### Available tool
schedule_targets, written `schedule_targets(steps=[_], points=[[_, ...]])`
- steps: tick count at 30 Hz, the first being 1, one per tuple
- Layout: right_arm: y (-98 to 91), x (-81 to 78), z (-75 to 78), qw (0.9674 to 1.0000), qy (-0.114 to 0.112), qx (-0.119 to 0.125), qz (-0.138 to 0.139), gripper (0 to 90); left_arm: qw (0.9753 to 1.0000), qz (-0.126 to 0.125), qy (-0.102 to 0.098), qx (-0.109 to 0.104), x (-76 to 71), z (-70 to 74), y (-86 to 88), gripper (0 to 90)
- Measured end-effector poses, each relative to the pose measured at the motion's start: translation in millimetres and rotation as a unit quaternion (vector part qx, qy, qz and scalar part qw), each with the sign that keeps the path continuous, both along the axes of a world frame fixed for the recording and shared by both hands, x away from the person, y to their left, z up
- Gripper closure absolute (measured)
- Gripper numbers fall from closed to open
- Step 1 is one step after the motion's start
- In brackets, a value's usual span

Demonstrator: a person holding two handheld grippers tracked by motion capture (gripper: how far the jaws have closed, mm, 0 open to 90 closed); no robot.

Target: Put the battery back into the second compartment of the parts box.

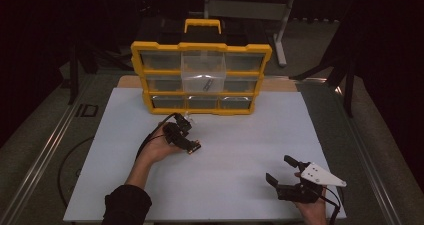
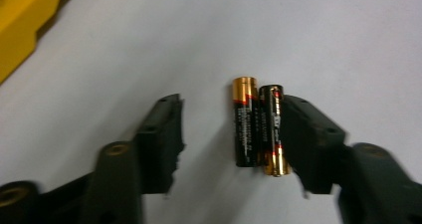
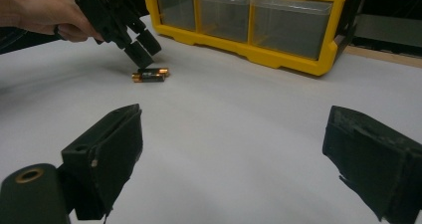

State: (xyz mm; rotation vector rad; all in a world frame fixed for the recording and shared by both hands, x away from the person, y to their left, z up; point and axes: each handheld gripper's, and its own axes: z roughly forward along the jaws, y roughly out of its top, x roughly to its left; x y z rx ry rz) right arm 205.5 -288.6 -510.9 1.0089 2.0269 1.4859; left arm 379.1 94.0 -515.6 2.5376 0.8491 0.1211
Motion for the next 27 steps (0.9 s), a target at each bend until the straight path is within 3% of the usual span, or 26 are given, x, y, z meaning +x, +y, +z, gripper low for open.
schedule_targets(steps=[11, 16, 19, 27], points=[[0.1, 0.1, -0.2, 1.0000, 0.001, 0.000, 0.000, 8.4, 0.9995, -0.012, 0.029, 0.003, 3.5, -7.4, -1.3, 69.4], [0.3, 0.1, -0.2, 1.0000, 0.001, -0.001, 0.001, 8.4, 0.9994, -0.015, 0.027, 0.018, 3.2, -14.1, -4.2, 72.5], [0.1, 0.1, -0.1, 1.0000, 0.001, 0.000, 0.000, 8.4, 0.9994, -0.014, 0.024, 0.018, 3.1, -14.1, -3.6, 76.6], [0.8, 0.1, -0.3, 1.0000, 0.001, -0.001, 0.002, 8.4, 0.9996, -0.018, 0.018, 0.013, 2.1, -14.9, -2.1, 77.5]])
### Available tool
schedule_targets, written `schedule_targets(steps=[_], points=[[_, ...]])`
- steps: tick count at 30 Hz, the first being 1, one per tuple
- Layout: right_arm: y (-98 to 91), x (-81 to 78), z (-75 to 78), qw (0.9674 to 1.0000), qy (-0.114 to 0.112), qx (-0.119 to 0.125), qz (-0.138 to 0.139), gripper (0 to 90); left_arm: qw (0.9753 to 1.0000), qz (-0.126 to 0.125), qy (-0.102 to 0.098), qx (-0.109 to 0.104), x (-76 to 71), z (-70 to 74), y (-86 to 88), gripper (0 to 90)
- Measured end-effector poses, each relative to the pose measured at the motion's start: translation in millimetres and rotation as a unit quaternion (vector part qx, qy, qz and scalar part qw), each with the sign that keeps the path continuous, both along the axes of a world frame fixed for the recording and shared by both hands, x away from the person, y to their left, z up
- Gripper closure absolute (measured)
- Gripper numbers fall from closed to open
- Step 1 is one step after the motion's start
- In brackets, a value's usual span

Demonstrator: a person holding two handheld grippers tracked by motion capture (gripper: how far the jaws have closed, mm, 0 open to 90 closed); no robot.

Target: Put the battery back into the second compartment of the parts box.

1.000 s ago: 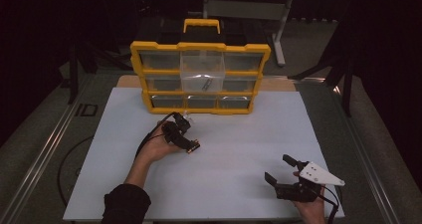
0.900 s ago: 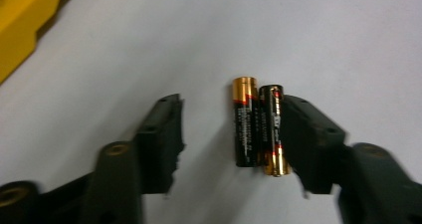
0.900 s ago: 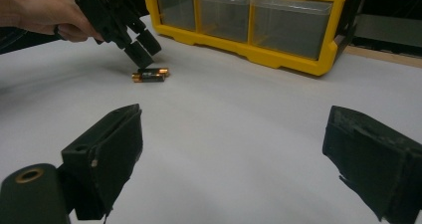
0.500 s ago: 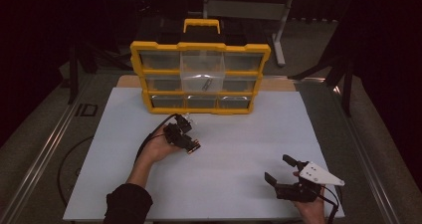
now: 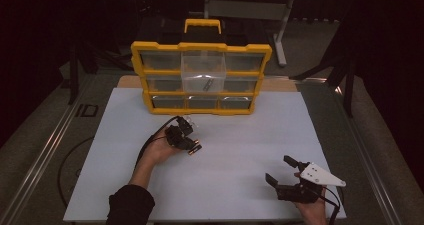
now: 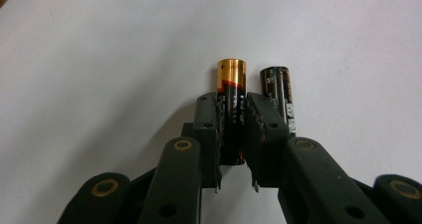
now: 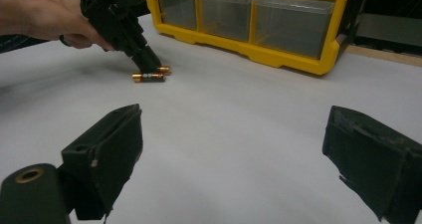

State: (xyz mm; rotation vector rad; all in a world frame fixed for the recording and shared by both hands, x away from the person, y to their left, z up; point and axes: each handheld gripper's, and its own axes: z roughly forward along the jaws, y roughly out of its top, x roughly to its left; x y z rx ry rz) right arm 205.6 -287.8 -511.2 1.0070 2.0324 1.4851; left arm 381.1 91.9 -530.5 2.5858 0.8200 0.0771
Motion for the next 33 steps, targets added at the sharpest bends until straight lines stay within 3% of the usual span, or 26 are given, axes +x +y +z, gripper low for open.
schedule_targets(steps=[9, 19, 25, 30, 33], points=[[0.3, 0.5, -0.4, 1.0000, 0.001, -0.001, 0.001, 8.4, 1.0000, -0.005, 0.002, -0.006, 0.6, 0.1, 1.8, 77.5], [0.2, 1.0, -0.8, 1.0000, 0.001, -0.001, 0.002, 8.4, 0.9997, 0.004, -0.010, -0.024, -1.1, 11.3, 9.6, 77.5], [0.5, 0.6, -0.6, 1.0000, 0.002, -0.001, 0.002, 8.4, 0.9995, -0.007, -0.020, -0.026, -4.3, 20.0, 12.4, 77.5], [0.1, 0.4, -0.5, 1.0000, 0.002, -0.001, 0.001, 8.4, 0.9989, -0.021, -0.028, -0.032, -8.6, 33.4, 15.2, 77.5], [0.2, 0.5, -0.5, 1.0000, 0.001, -0.001, 0.001, 8.4, 0.9977, -0.032, -0.039, -0.045, -12.4, 51.4, 18.9, 77.5]])
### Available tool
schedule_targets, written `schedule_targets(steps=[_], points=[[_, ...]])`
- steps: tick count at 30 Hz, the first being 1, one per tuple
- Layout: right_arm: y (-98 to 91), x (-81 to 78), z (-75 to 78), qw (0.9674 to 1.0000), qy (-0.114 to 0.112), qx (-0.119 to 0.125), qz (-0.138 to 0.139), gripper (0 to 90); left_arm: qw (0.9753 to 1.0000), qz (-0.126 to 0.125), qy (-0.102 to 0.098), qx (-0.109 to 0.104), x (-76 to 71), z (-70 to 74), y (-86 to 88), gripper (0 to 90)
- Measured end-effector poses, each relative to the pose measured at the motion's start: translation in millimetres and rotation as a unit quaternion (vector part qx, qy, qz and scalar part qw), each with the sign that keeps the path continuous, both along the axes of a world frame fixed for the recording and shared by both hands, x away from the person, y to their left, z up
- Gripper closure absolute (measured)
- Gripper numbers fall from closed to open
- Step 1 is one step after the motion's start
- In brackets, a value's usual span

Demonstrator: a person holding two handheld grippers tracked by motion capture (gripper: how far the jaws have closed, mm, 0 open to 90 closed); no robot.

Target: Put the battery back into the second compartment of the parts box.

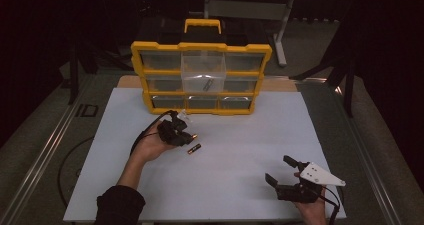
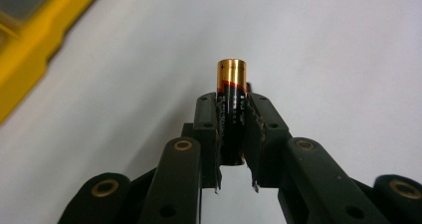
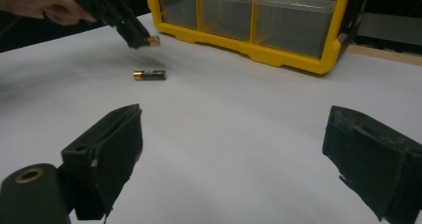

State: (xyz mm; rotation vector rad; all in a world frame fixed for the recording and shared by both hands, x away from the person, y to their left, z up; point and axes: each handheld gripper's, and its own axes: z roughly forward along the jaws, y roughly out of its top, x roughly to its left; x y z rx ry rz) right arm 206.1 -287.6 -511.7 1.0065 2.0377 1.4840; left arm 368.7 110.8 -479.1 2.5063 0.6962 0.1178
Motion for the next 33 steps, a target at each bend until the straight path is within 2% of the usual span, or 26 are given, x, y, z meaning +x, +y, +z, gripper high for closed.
schedule_targets(steps=[1, 3, 7, 8, 9, 10, 11, 12, 13, 14, 15, 21, 22, 24, 25, 33], points=[[0.1, 0.1, -0.1, 1.0000, 0.000, 0.000, 0.000, 8.4, 1.0000, 0.000, 0.000, 0.000, 0.0, 0.0, 0.0, 77.5], [0.3, 0.2, -0.2, 1.0000, 0.000, 0.000, 0.000, 8.4, 0.9999, -0.005, -0.010, -0.012, -1.7, 14.5, 4.4, 77.5], [0.2, 0.2, -0.1, 1.0000, 0.000, 0.001, 0.000, 8.4, 0.9996, -0.007, -0.018, -0.019, -3.8, 27.3, 9.5, 77.5], [0.0, 0.0, 0.0, 1.0000, 0.000, 0.003, -0.001, 8.4, 0.9993, -0.006, -0.022, -0.028, -5.6, 35.3, 13.5, 77.5], [-0.2, -0.1, 0.1, 1.0000, -0.001, 0.003, -0.001, 8.4, 0.9993, -0.006, -0.022, -0.028, -5.6, 35.3, 13.5, 77.5], [-0.2, 0.0, 0.2, 1.0000, -0.002, 0.002, -0.001, 8.3, 0.9990, -0.006, -0.027, -0.034, -6.8, 42.9, 17.2, 77.5], [-0.2, 0.0, 0.2, 1.0000, -0.002, 0.002, -0.001, 8.3, 0.9990, -0.006, -0.027, -0.034, -6.8, 42.9, 17.2, 77.5], [0.3, 0.2, 0.1, 1.0000, -0.003, -0.001, 0.000, 8.3, 0.9988, -0.006, -0.033, -0.037, -7.8, 50.7, 20.0, 77.5], [0.3, 0.2, 0.1, 1.0000, -0.003, -0.001, 0.000, 8.3, 0.9988, -0.006, -0.033, -0.037, -7.8, 50.7, 20.0, 77.5], [1.4, 0.5, -0.1, 1.0000, -0.005, -0.005, -0.001, 8.3, 0.9985, -0.009, -0.039, -0.039, -8.3, 59.0, 22.1, 77.5], [1.9, 0.8, -0.2, 1.0000, -0.006, -0.006, -0.001, 8.4, 0.9985, -0.009, -0.039, -0.039, -8.3, 59.0, 22.1, 77.5], [1.6, 0.9, -0.1, 1.0000, -0.006, -0.004, -0.001, 8.3, 0.9977, -0.022, -0.054, -0.036, -9.4, 86.4, 24.2, 77.5], [1.6, 0.9, -0.1, 1.0000, -0.006, -0.004, -0.001, 8.3, 0.9977, -0.022, -0.054, -0.036, -9.4, 86.4, 24.2, 77.5], [1.4, 0.9, -0.1, 1.0000, -0.006, -0.003, -0.002, 8.4, 0.9973, -0.029, -0.056, -0.037, -8.3, 97.5, 24.3, 77.5], [1.5, 0.9, -0.1, 1.0000, -0.006, -0.004, -0.001, 8.4, 0.9973, -0.029, -0.056, -0.037, -8.3, 97.5, 24.3, 77.5], [0.6, 1.0, 0.1, 1.0000, -0.006, 0.000, -0.003, 8.4, 0.9964, -0.037, -0.063, -0.042, -3.1, 127.0, 27.2, 77.5]])
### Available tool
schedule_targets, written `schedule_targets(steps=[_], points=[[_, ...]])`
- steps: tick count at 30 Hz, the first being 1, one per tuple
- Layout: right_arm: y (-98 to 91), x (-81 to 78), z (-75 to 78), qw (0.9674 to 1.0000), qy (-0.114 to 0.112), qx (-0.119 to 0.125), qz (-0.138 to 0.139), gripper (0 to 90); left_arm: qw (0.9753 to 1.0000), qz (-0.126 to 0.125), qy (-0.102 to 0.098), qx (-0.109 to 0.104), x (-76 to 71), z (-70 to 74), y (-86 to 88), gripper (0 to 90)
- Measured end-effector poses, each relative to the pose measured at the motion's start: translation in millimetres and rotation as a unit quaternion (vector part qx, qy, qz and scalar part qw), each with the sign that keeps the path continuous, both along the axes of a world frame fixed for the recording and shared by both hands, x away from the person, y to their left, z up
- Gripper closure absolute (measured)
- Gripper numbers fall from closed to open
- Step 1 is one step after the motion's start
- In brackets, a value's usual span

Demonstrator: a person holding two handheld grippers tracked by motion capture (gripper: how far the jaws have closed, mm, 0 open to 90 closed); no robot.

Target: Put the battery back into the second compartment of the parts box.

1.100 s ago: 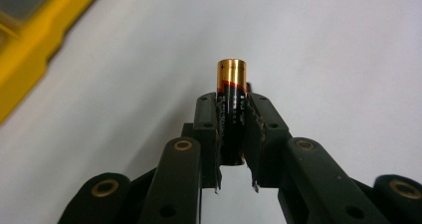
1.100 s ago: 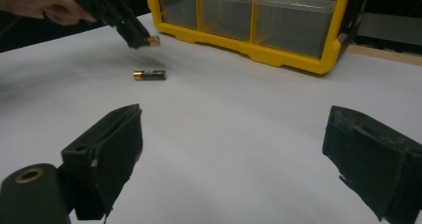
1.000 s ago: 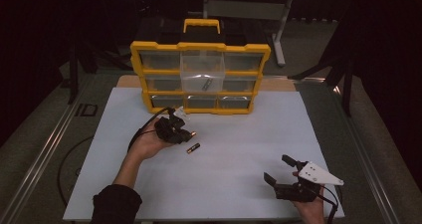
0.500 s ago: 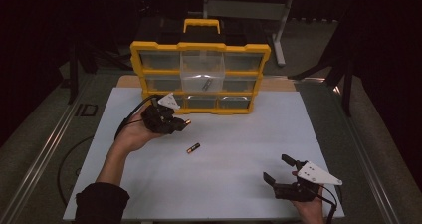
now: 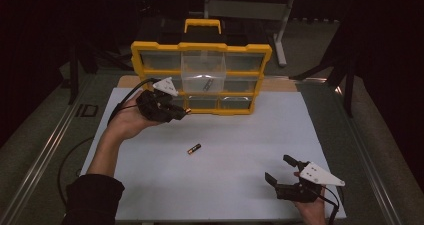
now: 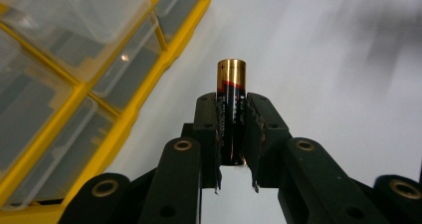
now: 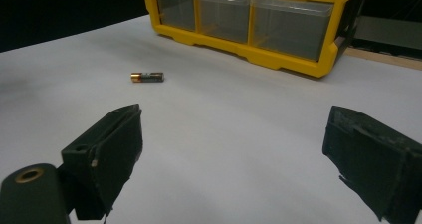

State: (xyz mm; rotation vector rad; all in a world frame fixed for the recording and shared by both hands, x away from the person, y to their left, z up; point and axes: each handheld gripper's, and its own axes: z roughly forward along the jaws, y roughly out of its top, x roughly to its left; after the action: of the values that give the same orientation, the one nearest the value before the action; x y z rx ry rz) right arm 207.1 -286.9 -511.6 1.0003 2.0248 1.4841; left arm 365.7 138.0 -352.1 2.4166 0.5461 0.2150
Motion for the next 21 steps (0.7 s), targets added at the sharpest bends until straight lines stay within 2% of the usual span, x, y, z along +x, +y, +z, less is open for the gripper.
schedule_targets(steps=[7, 8, 14, 15, 16, 21], points=[[0.1, 0.1, -0.2, 1.0000, 0.001, 0.000, 0.000, 8.4, 1.0000, -0.003, -0.003, -0.005, 3.1, 19.0, 2.8, 77.5], [0.3, -0.1, -0.2, 1.0000, 0.002, 0.000, -0.001, 8.4, 1.0000, -0.004, -0.005, -0.005, 4.4, 25.5, 4.2, 77.5], [0.2, 0.0, -0.3, 1.0000, 0.002, 0.001, 0.000, 8.3, 1.0000, -0.003, -0.006, -0.005, 7.1, 38.0, 5.9, 77.5], [0.1, 0.1, -0.4, 1.0000, 0.002, 0.001, 0.000, 8.4, 0.9998, -0.006, -0.006, -0.016, 9.1, 44.0, 6.4, 77.5], [0.2, 0.3, -0.5, 1.0000, 0.001, 0.002, 0.000, 8.3, 0.9998, -0.007, -0.006, -0.018, 10.0, 46.4, 6.4, 77.5], [-0.2, 0.0, -0.3, 1.0000, 0.002, 0.003, -0.001, 8.3, 0.9998, -0.010, -0.007, -0.016, 14.6, 57.6, 3.9, 77.5]])
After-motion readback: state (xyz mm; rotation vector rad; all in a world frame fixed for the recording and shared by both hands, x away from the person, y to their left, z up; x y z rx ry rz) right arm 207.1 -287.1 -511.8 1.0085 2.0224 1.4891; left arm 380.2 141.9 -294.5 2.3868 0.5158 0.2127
